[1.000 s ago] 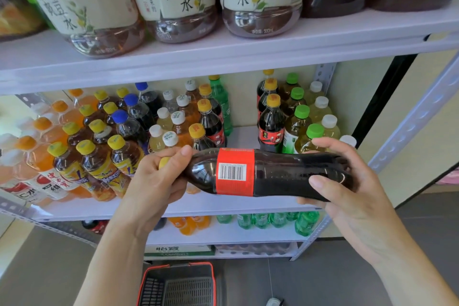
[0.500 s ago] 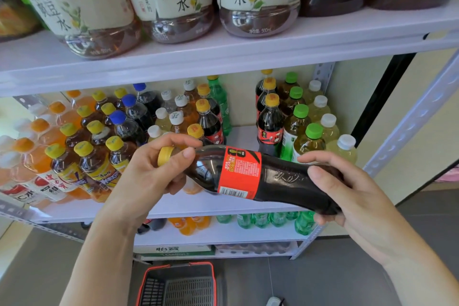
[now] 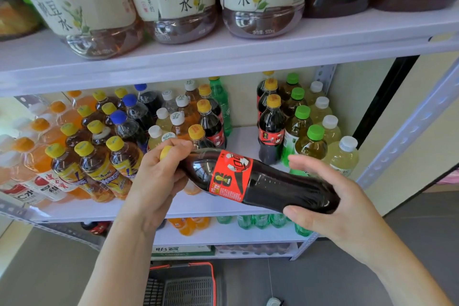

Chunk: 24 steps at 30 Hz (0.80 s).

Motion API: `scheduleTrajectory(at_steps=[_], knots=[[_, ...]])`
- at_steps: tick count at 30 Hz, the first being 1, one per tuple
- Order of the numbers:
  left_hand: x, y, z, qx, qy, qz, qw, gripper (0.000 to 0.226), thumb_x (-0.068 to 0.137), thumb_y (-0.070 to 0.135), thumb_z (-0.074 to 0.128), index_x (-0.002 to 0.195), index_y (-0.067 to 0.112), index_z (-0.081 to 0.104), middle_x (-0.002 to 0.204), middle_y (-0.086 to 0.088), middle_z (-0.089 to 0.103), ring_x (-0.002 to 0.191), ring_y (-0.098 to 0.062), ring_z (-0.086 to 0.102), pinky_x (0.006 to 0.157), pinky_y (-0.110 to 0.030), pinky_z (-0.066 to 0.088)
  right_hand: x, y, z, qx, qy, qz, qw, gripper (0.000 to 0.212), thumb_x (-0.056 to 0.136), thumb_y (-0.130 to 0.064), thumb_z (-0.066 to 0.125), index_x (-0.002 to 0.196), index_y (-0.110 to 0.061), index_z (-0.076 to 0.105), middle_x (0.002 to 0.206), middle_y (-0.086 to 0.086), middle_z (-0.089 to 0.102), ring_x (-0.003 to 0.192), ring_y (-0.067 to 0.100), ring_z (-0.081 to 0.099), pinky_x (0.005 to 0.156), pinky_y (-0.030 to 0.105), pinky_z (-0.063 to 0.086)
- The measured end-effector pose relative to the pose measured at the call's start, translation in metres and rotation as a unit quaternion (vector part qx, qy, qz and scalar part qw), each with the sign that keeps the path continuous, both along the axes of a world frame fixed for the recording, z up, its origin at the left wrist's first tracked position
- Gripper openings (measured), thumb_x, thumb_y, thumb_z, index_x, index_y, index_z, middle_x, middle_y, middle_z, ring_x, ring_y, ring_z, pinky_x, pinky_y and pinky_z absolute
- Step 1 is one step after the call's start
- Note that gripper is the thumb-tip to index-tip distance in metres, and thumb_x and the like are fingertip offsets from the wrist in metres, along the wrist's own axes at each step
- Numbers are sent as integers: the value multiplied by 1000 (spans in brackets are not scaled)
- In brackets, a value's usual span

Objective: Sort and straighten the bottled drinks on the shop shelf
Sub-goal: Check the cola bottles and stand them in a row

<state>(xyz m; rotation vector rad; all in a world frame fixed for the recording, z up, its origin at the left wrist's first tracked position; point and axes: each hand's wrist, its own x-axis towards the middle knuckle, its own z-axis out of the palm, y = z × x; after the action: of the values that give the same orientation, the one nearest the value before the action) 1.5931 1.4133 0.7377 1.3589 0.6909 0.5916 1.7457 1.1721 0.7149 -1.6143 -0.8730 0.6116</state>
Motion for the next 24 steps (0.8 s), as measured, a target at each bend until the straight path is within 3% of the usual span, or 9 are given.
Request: scheduleTrajectory(at_steps=[5,8,11,16,19,22,24], knots=[[2,0,-3,65,18,-7,998,20,97,25,56,80,15,58,53,8,40,43,-7,28,37,-15,26,8,1,-1,-82,36,74,993,71,59,-49,83,124,-52,54,111,-22,68,99,3,68,79,10,49],[6,-2,1,71,19,-15,997,17,87,32,60,76,20,63,57,2,45,45,-11,33,41,-17,30,8,3,-2,-83,18,103,991,56,66,-44,81,118,-48,59,108,-16,71,96,4,68,77,14,52],[13,-4,4,42,25,-2,999,19,90,32,63,77,18,64,63,-7,47,53,-20,39,49,-22,31,5,5,-6,-73,-11,68,995,52,67,-39,80,114,-46,60,104,-14,71,93,5,68,76,13,51],[23,-5,8,48,63,-55,995,22,98,31,55,83,14,56,49,9,24,41,-9,19,36,-15,21,4,5,-23,-72,-80,-39,993,57,62,-25,85,112,-38,60,106,-16,67,98,4,63,76,11,48],[32,-10,8,115,72,-79,988,22,94,35,58,83,16,56,47,14,33,39,-5,28,39,-14,25,4,6,-34,-84,-80,-75,990,59,61,-14,86,109,-37,58,103,-18,66,98,1,61,77,12,47],[43,-17,7,177,66,-91,978,28,84,46,61,85,17,59,51,13,42,44,-5,38,43,-14,32,5,7,-44,-101,-69,-81,989,59,63,-14,85,108,-35,54,101,-19,64,96,1,60,77,21,49],[51,-19,6,207,61,-91,972,33,81,47,62,87,15,60,51,13,46,45,-4,42,44,-13,34,7,8,-49,-106,-69,-91,988,60,63,-16,85,108,-35,51,100,-20,62,95,0,59,74,19,48]])
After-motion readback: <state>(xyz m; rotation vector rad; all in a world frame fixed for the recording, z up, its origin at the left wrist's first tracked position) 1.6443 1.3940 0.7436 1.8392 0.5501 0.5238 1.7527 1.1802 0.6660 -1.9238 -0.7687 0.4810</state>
